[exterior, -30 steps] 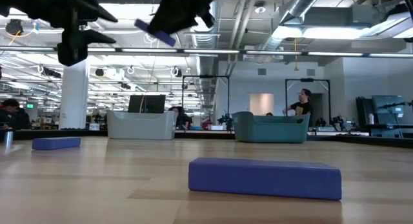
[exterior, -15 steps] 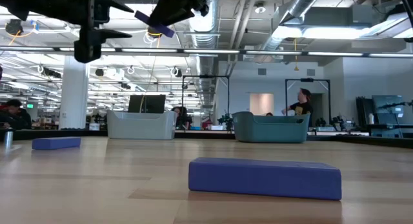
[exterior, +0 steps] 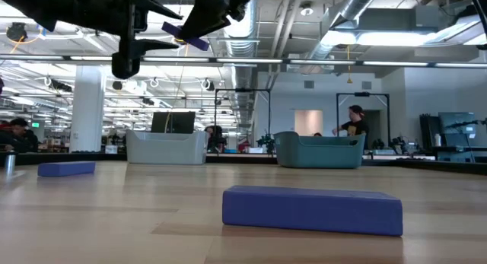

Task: Sort & place blocks by color
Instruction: Put the top left violet block into the transparent bin

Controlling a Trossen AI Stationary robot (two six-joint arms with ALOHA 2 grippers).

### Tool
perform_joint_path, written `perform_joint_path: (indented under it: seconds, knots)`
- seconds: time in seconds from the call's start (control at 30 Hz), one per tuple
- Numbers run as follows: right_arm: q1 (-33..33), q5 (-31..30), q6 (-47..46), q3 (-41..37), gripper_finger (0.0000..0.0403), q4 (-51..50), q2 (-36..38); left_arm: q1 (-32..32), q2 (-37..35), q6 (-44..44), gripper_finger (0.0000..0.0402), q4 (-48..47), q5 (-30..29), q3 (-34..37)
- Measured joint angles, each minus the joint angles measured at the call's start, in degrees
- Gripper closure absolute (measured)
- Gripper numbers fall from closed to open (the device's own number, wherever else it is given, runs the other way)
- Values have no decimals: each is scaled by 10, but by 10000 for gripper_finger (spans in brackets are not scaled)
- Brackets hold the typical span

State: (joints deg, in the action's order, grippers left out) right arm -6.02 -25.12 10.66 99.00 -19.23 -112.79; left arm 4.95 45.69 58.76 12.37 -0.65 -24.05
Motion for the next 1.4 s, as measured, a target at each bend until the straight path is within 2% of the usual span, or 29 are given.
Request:
perform_joint_path:
  seconds: [0.1,0.2,0.33,0.43,0.57,0.7,0.77,0.87,0.93,1.03,1.2,1.3,1.4]
  knots:
    - [-3,2,24,0,325,0,0,4,19,4,212,18,7,0]
    - [-3,3,34,0,325,-2,0,8,32,5,244,19,31,0]
    - [-2,4,49,0,324,-3,-1,8,42,-1,320,20,68,0]
    - [-2,-1,76,0,303,-3,-1,9,40,-5,375,16,68,0]
    - [-2,-6,16,0,247,2,-1,8,18,-31,376,-12,66,-1]
    - [0,-5,-91,1,196,-14,20,2,-57,-56,376,-190,73,-7]
    - [2,-5,-129,2,182,-36,36,-15,-107,-87,376,-312,113,-28]
    - [7,-4,-153,1,177,-65,45,-62,-166,-98,376,-449,221,-62]
    - [11,1,-154,1,180,-77,45,-101,-191,-70,376,-513,279,-85]
    - [16,15,-154,0,191,-89,45,-168,-213,-32,375,-573,312,-117]
    - [17,41,-193,-1,210,-105,37,-282,-200,6,372,-614,313,-105]
    - [12,42,-228,0,219,-121,38,-336,-170,15,370,-603,313,-79]
    - [8,43,-258,0,222,-150,38,-379,-133,18,364,-551,324,-49]
